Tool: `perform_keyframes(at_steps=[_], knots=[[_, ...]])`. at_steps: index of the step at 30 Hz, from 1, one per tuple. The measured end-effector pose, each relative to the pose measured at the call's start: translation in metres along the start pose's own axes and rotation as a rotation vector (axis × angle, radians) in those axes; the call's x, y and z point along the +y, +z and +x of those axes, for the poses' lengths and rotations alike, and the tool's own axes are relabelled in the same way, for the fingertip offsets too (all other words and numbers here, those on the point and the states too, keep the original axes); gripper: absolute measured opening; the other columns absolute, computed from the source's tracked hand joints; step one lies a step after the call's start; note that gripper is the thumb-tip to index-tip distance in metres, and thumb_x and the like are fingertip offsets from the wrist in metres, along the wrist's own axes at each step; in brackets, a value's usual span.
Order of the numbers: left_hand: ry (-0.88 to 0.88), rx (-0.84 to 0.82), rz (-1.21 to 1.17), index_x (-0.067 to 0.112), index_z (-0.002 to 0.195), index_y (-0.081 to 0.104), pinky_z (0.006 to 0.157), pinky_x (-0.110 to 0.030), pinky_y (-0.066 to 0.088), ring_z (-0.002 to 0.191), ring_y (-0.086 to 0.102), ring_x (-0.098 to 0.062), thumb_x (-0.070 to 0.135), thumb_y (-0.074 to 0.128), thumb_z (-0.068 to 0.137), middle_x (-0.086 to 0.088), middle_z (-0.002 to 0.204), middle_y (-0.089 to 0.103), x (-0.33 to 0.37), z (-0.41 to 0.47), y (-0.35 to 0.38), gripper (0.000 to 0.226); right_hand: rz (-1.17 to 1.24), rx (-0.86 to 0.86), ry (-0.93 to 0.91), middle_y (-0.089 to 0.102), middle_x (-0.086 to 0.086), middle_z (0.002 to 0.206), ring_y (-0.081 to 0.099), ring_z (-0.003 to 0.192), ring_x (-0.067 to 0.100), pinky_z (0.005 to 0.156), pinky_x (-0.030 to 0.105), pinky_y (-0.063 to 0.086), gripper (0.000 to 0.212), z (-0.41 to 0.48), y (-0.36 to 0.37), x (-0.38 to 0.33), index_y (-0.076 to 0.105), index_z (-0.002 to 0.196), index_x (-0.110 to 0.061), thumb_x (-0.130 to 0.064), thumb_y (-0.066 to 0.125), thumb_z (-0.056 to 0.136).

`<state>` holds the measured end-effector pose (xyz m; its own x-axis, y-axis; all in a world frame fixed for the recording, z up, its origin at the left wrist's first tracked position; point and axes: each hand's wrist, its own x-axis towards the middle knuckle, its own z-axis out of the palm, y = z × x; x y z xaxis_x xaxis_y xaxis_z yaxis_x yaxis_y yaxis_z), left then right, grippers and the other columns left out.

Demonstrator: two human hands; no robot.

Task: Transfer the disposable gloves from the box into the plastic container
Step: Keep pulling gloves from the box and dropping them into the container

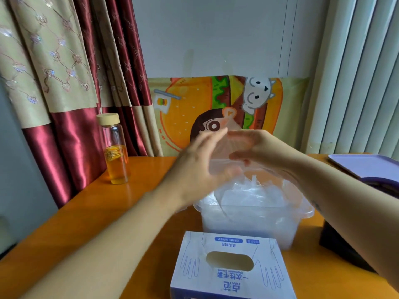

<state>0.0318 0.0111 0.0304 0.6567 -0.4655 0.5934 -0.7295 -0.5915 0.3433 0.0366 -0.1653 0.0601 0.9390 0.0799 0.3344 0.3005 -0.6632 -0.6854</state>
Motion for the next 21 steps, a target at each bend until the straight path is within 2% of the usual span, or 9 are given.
perform_keyframes(at_steps=[1,3,6,8,9,12,16,18,21], knots=[[-0.057,-0.117,0.047,0.03,0.153,0.004,0.113,-0.026,0.018,0.141,0.016,-0.005,0.066,0.059,0.079,0.012,0.158,0.014,0.003,-0.001,0.009,0.1,0.093,0.011,0.033,0.07,0.009,0.103,0.057,0.055,-0.001,0.076,0.025,0.051,0.065,0.001,0.002,0.0,0.048,0.138,-0.026,-0.012,0.073,0.079],[-0.153,-0.142,0.139,0.028,0.152,-0.013,0.118,-0.033,0.011,0.147,0.003,-0.011,0.067,0.06,0.077,0.009,0.161,-0.003,0.002,0.002,0.023,0.111,0.336,0.023,0.116,0.064,0.009,0.117,0.063,0.073,0.006,0.071,0.021,0.052,0.065,0.004,0.005,-0.003,0.047,0.138,-0.02,-0.003,0.07,0.08],[-0.126,0.159,0.097,0.017,0.15,0.029,0.111,-0.035,0.035,0.137,0.036,-0.021,0.026,0.064,0.09,-0.001,0.15,0.039,-0.007,0.01,0.035,0.07,0.605,0.057,0.198,0.055,0.012,0.131,0.065,0.097,0.021,0.075,0.027,0.057,0.065,0.006,0.005,-0.012,0.045,0.139,-0.011,0.006,0.065,0.08],[-0.053,0.333,0.119,0.011,0.123,0.062,0.091,-0.038,0.051,0.108,0.059,-0.025,0.006,0.063,0.086,-0.003,0.117,0.065,-0.017,0.018,0.038,0.037,0.711,0.097,0.191,0.051,0.013,0.135,0.065,0.098,0.025,0.078,0.032,0.057,0.063,0.004,0.003,-0.02,0.044,0.139,-0.007,0.009,0.063,0.081],[-0.021,0.376,0.131,0.009,0.11,0.068,0.079,-0.032,0.052,0.094,0.062,-0.023,0.003,0.064,0.084,-0.003,0.104,0.069,-0.02,0.019,0.037,0.026,0.752,0.112,0.189,0.05,0.014,0.137,0.064,0.099,0.026,0.076,0.032,0.058,0.062,0.003,0.001,-0.023,0.044,0.138,-0.006,0.01,0.062,0.081],[0.033,0.383,0.177,0.011,0.086,0.066,0.056,-0.01,0.03,0.069,0.051,-0.015,-0.003,0.065,0.081,0.0,0.082,0.062,-0.032,0.021,0.034,0.014,0.845,0.155,0.204,0.047,0.012,0.14,0.059,0.111,0.028,0.084,0.037,0.055,0.06,-0.001,-0.009,-0.027,0.045,0.136,-0.004,0.011,0.062,0.081],[-0.065,0.29,0.151,0.014,0.09,0.067,0.062,-0.021,0.045,0.077,0.057,-0.015,0.0,0.058,0.087,0.005,0.088,0.059,-0.065,0.013,0.035,0.017,0.808,0.153,0.148,0.044,0.008,0.144,0.057,0.116,0.025,0.091,0.037,0.053,0.06,-0.006,-0.03,-0.029,0.044,0.138,-0.007,0.01,0.06,0.082],[-0.31,0.222,-0.069,0.016,0.105,0.067,0.078,-0.019,0.046,0.092,0.06,-0.011,0.004,0.053,0.092,0.006,0.101,0.065,-0.073,0.011,0.03,0.022,0.767,0.081,0.114,0.045,0.004,0.144,0.061,0.105,0.016,0.084,0.029,0.055,0.06,-0.009,-0.035,-0.028,0.045,0.138,-0.009,0.011,0.057,0.083],[-0.566,0.059,-0.876,0.019,0.126,0.056,0.096,-0.032,0.048,0.107,0.062,-0.013,0.037,0.057,0.093,0.001,0.116,0.065,-0.064,0.013,0.014,0.037,0.703,-0.072,0.084,0.048,-0.004,0.142,0.063,0.101,0.006,0.088,0.023,0.052,0.06,-0.013,-0.036,-0.024,0.047,0.138,-0.01,0.013,0.055,0.083]])
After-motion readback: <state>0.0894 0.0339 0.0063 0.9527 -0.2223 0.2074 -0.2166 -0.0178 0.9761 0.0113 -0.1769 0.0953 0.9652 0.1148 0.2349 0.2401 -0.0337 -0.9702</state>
